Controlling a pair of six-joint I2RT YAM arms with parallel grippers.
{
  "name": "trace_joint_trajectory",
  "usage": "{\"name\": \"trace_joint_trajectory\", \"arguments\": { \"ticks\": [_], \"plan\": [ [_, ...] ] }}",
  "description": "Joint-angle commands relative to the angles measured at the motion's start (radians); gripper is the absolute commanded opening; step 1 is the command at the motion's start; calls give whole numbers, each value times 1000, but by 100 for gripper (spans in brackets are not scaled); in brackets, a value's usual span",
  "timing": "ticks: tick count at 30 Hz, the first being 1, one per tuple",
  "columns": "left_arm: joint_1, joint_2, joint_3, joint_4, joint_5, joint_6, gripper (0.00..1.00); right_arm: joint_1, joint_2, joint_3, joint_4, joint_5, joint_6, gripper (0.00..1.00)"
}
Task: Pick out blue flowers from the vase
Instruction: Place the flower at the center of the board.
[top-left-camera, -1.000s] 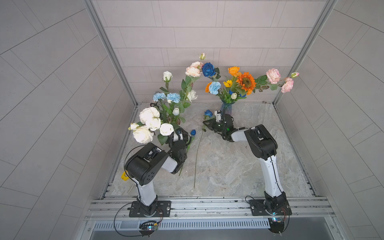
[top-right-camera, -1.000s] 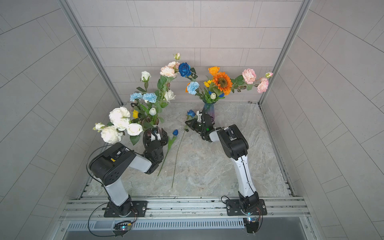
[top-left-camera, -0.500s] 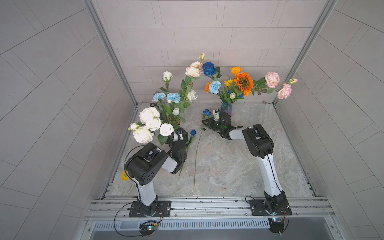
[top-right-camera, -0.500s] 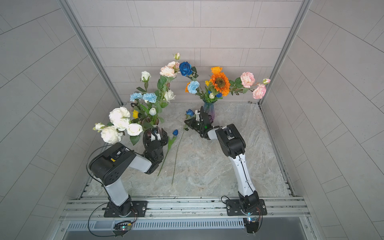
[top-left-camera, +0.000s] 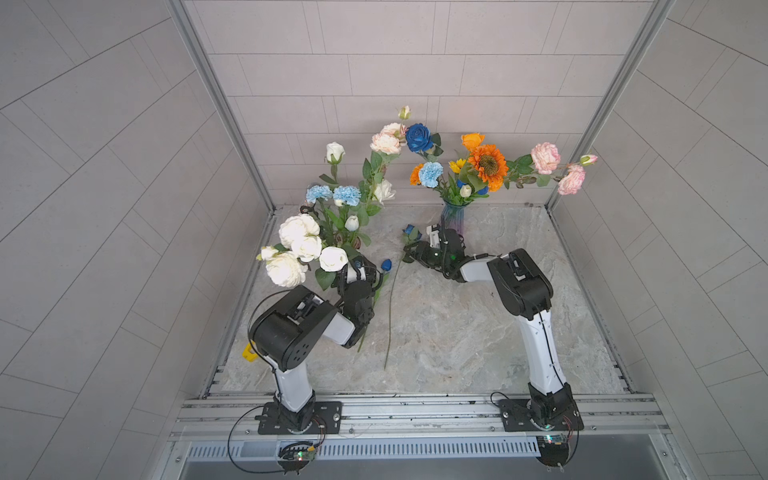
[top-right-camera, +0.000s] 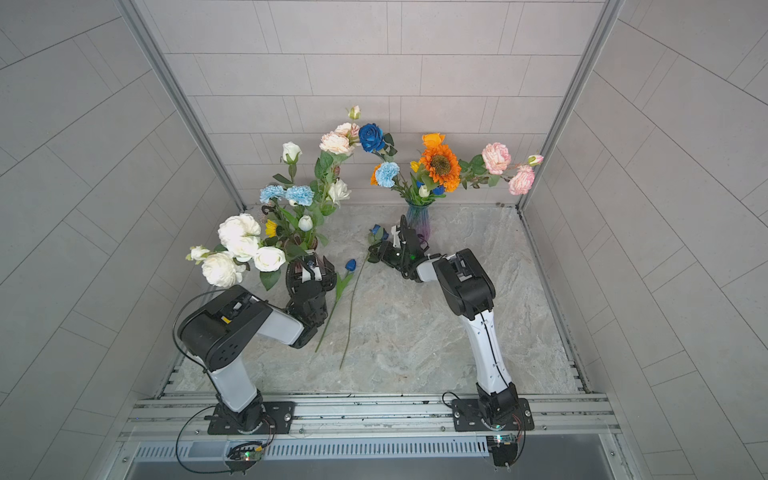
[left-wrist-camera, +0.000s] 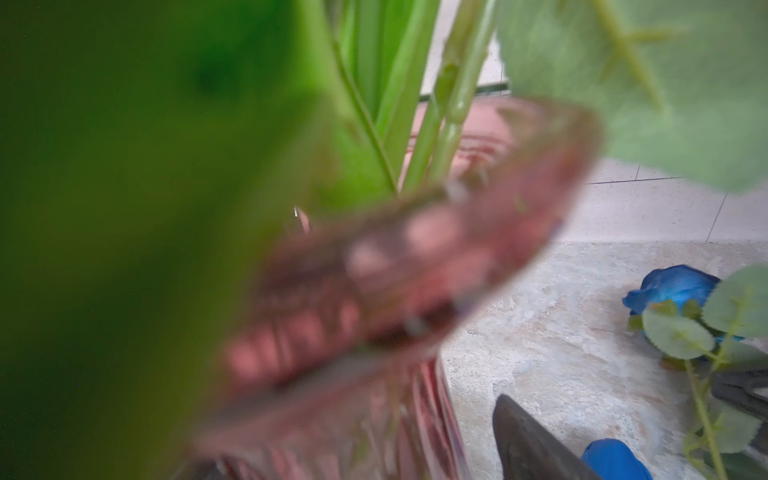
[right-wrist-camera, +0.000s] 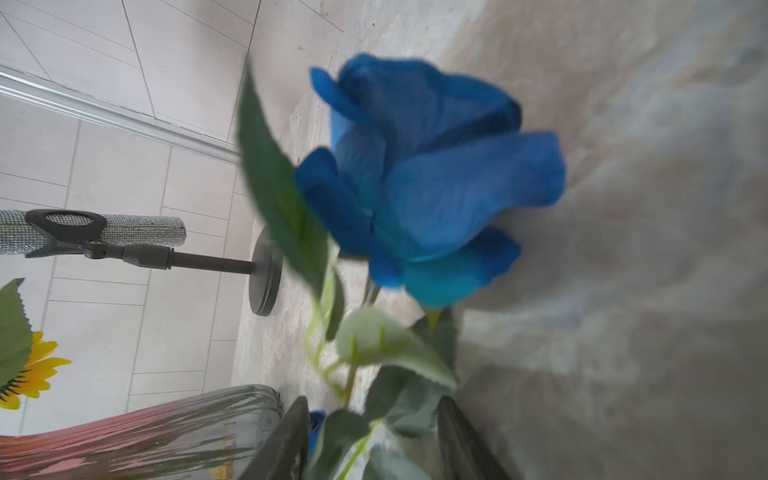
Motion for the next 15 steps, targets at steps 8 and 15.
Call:
{"name": "trace_joint_trajectory", "arguments": {
  "ticks": [8,15],
  "plan": [
    [3,-3,-8,5,-3,3,92,174,-354,-51,-481,334,-445,54],
    [3,-5,-11,7,-5,-1,92,220,-577,10,-632,276,-547,55]
  ]
}}
